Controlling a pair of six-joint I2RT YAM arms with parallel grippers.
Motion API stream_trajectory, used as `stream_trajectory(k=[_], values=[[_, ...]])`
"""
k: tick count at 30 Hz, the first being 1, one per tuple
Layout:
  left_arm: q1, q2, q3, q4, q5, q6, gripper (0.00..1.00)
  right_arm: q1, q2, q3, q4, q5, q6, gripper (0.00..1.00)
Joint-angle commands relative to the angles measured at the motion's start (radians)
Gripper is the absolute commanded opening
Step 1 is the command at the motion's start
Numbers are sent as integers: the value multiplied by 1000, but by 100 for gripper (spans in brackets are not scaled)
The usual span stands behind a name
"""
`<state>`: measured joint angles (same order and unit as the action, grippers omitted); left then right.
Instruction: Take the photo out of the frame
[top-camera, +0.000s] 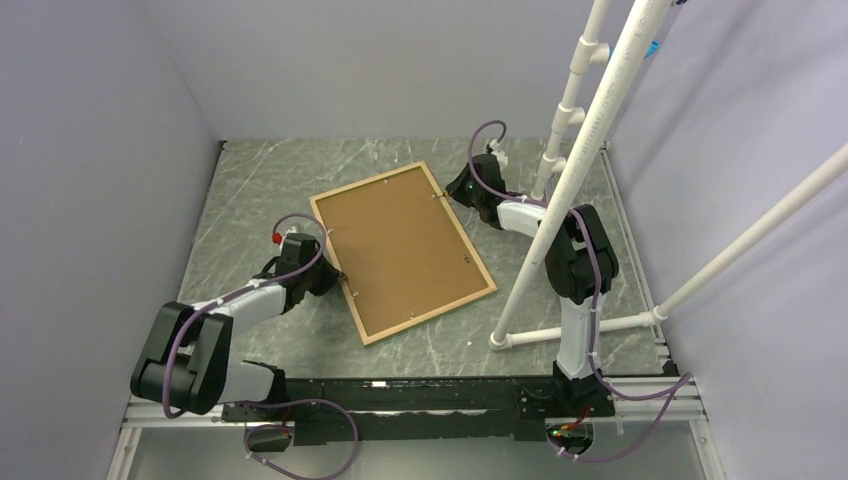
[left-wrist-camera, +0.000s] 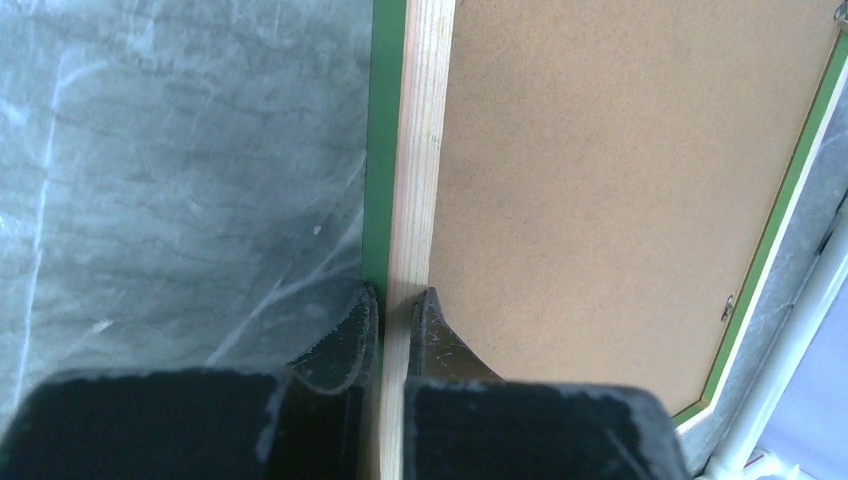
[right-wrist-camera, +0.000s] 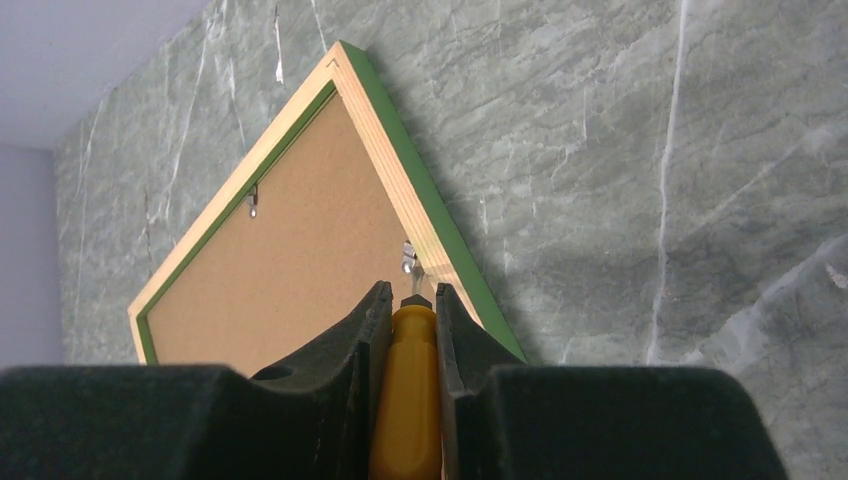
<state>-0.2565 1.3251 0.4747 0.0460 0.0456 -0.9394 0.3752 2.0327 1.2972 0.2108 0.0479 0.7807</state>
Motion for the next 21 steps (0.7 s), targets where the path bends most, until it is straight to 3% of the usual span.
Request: stream_trajectory(k=[1, 13, 21], values=[[-34, -27, -2, -124, -9, -124, 0, 5, 24, 4, -4, 95, 29, 0], [-80, 23, -18, -115, -2, -195, 0, 3, 64, -5, 18, 72, 110, 0], [-86, 37, -33, -84, 29, -156, 0, -12, 116, 4, 84, -54, 132, 0]])
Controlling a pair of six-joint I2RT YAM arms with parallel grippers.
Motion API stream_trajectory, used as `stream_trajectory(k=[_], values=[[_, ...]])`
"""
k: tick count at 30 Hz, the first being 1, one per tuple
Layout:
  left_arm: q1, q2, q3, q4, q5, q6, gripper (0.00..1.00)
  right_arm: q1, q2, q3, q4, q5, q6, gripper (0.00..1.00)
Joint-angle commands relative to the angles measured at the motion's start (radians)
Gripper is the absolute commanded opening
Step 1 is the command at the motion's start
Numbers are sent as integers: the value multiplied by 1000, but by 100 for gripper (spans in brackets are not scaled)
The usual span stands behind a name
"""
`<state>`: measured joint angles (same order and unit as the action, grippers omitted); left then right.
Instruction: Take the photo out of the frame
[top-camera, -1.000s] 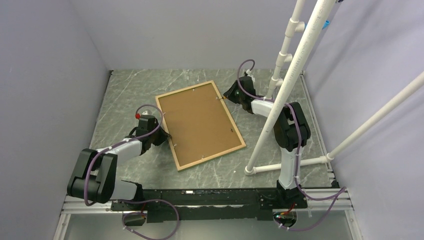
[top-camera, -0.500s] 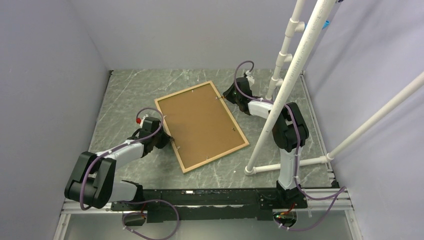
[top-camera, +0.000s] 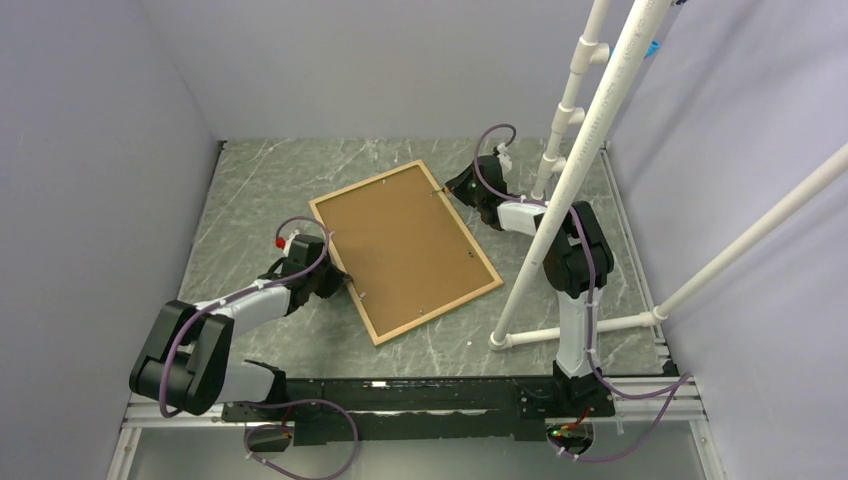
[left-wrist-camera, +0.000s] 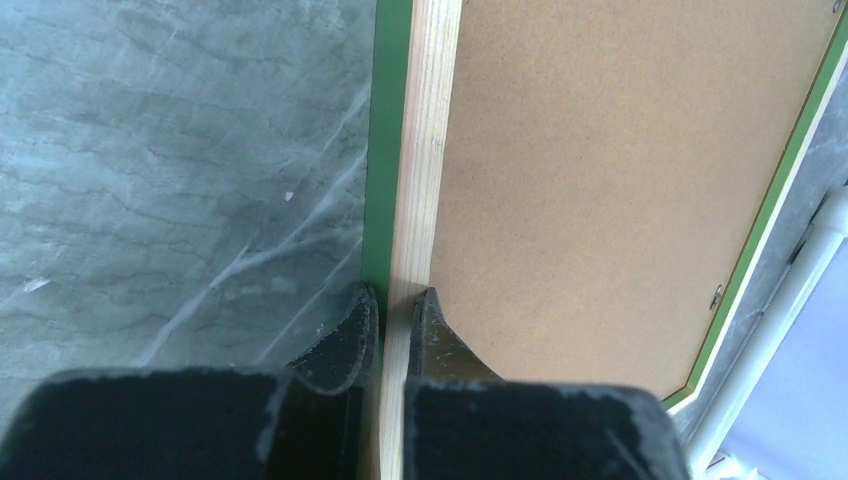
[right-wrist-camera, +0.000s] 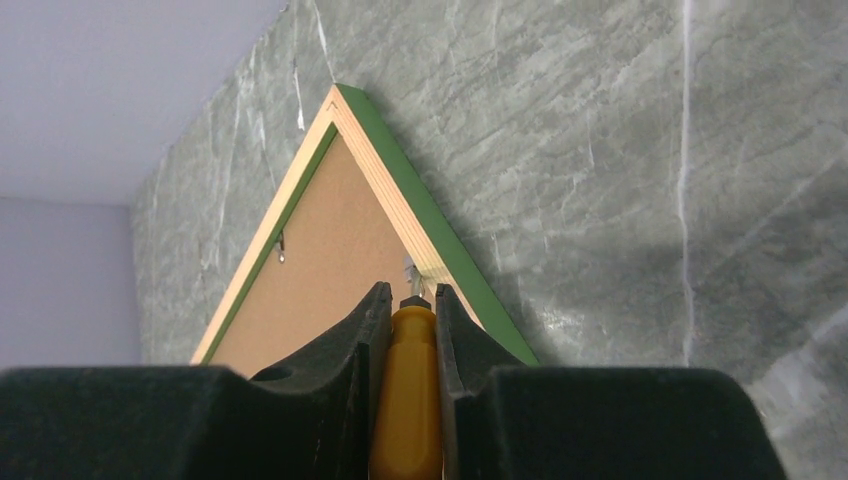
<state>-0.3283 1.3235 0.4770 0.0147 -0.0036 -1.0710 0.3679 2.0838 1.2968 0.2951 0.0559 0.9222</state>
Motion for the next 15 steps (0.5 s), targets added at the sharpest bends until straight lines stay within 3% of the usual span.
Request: stream_trajectory(k=[1, 15], values=[[-13, 42, -34, -48, 83, -11, 0, -7, 72, 1, 7, -86, -10, 0], [-13, 34, -24, -42, 96, 48, 0, -32, 33, -79, 95, -329, -59, 0]])
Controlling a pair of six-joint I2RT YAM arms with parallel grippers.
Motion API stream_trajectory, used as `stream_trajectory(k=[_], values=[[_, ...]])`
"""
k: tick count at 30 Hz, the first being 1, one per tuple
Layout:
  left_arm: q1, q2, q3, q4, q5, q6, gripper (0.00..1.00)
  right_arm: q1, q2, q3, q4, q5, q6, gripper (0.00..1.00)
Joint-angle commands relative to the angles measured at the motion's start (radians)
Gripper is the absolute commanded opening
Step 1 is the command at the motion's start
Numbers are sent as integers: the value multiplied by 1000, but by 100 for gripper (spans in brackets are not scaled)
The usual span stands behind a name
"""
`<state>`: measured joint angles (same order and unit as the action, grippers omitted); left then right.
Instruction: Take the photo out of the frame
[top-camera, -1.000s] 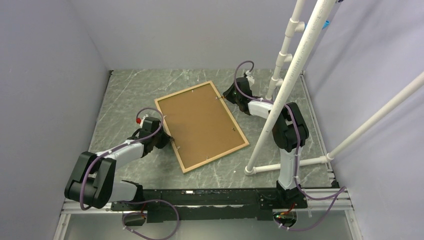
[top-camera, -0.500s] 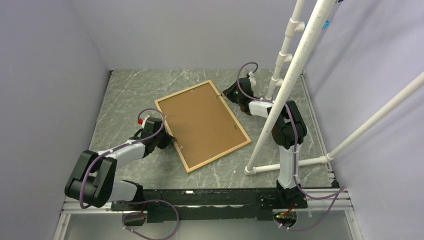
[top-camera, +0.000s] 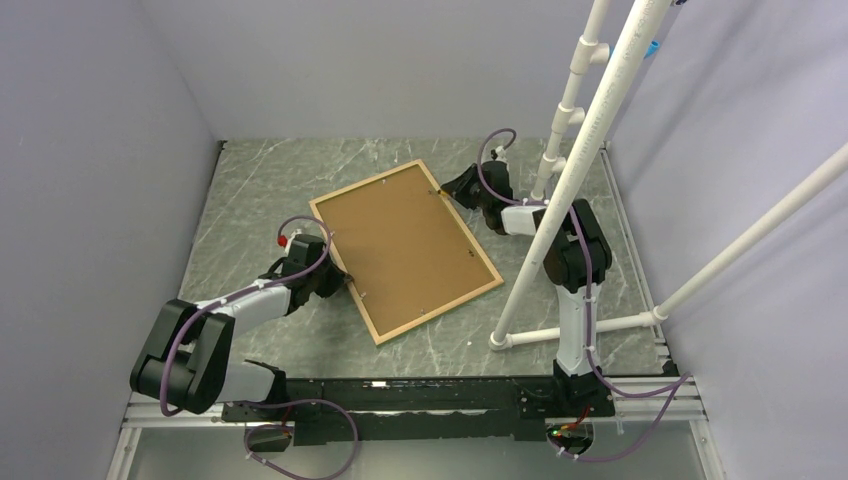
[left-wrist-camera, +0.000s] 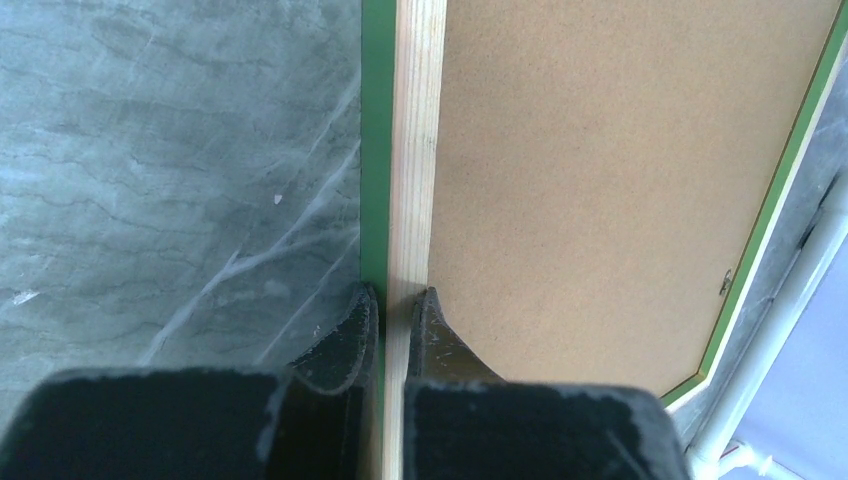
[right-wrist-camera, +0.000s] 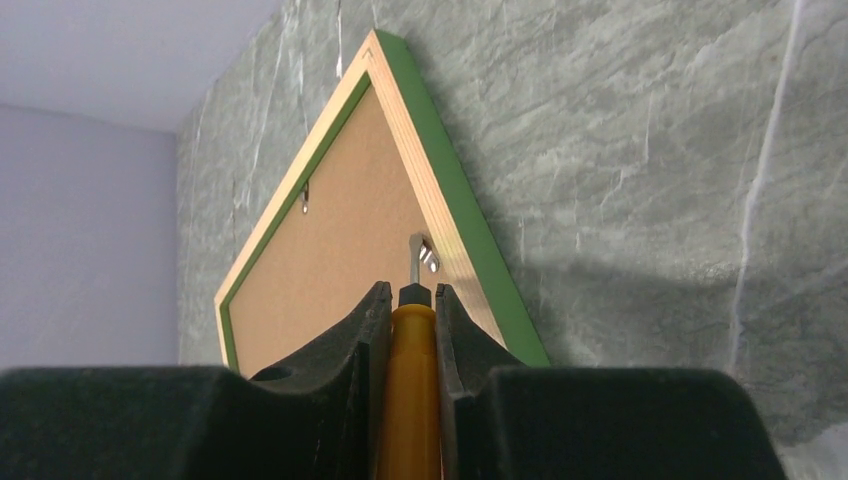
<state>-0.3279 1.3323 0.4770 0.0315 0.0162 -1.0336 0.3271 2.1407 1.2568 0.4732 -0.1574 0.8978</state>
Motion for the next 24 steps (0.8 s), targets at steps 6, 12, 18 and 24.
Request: stream_trajectory(k=[6, 12, 18, 24], values=[[-13, 18, -7, -60, 66, 56, 0, -38, -57, 32, -108, -172, -33, 0], [0, -21, 30, -82, 68, 147, 3, -111, -82, 177, -227, -220, -67, 0], [4, -110, 44, -128, 45, 252, 59, -123, -196, 124, -343, -239, -132, 0], [-16, -192, -18, -165, 148, 293, 82, -104, -406, -133, -428, -255, -250, 0]])
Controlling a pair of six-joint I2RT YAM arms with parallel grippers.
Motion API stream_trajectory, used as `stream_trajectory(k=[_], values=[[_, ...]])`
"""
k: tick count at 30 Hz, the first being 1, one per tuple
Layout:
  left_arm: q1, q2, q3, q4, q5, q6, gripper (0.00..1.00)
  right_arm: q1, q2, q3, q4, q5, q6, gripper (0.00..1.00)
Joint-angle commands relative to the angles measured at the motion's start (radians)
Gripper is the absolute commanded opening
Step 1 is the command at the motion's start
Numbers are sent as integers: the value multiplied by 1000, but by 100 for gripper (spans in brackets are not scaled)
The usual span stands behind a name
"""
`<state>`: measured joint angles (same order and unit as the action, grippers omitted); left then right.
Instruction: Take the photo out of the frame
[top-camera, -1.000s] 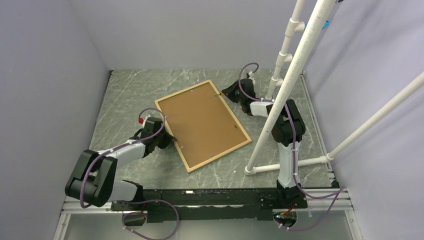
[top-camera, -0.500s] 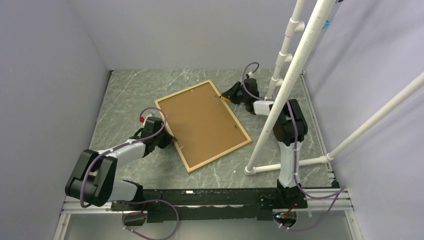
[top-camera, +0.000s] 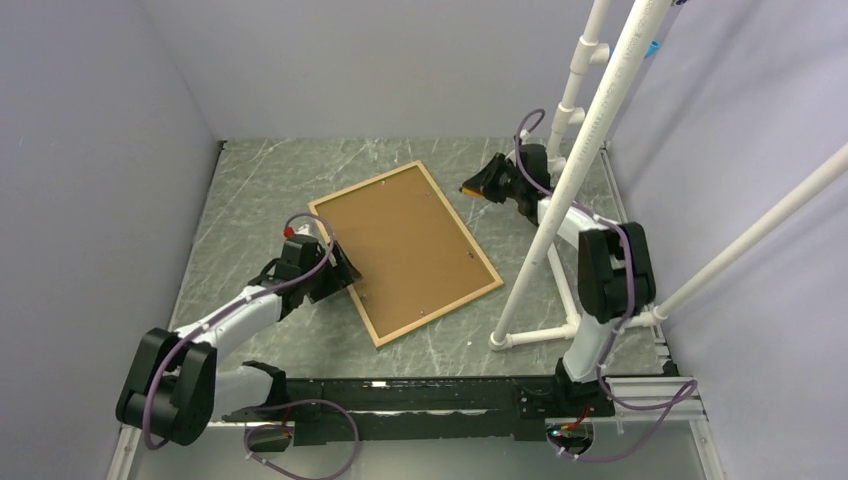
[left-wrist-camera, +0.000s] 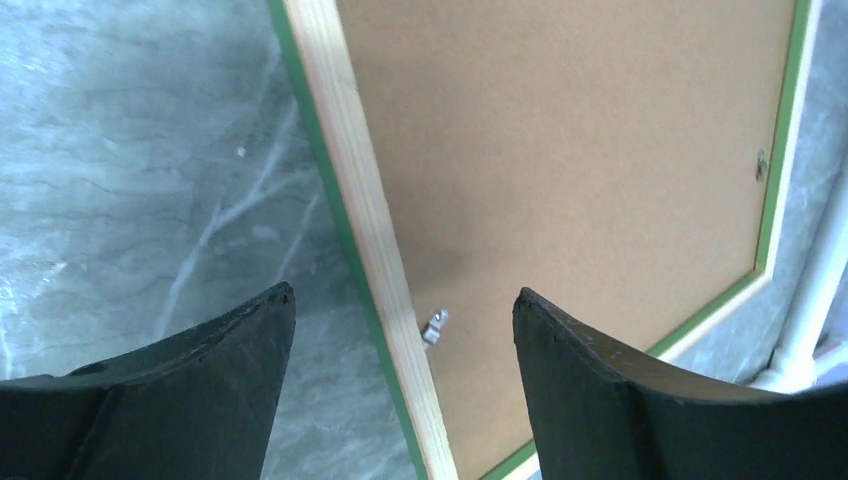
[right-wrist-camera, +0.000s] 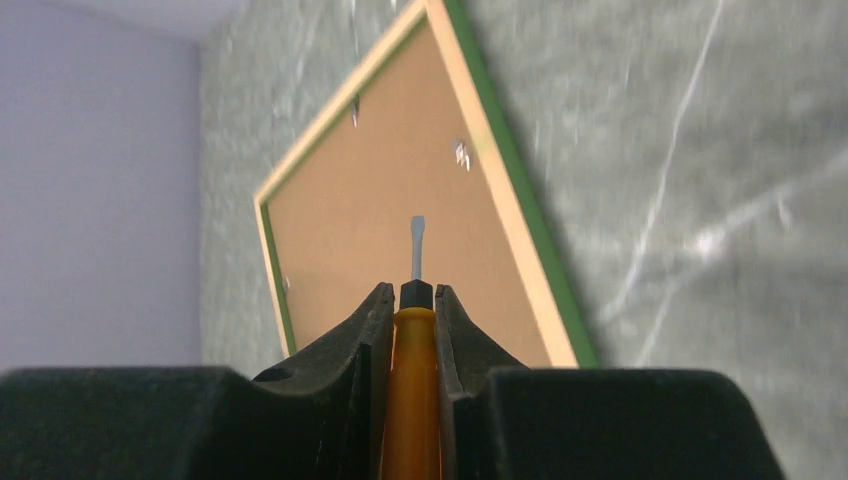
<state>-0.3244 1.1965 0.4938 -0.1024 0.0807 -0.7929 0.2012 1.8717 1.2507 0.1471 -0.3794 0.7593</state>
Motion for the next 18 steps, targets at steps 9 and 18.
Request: stream_trajectory(k=[9, 18], values=[[-301, -160, -116, -95, -151, -184, 79, 59, -387, -292, -264, -14, -271, 0], [-328, 9, -37, -113, -213, -141, 75, 68, -439, -388, -252, -45, -277, 0]])
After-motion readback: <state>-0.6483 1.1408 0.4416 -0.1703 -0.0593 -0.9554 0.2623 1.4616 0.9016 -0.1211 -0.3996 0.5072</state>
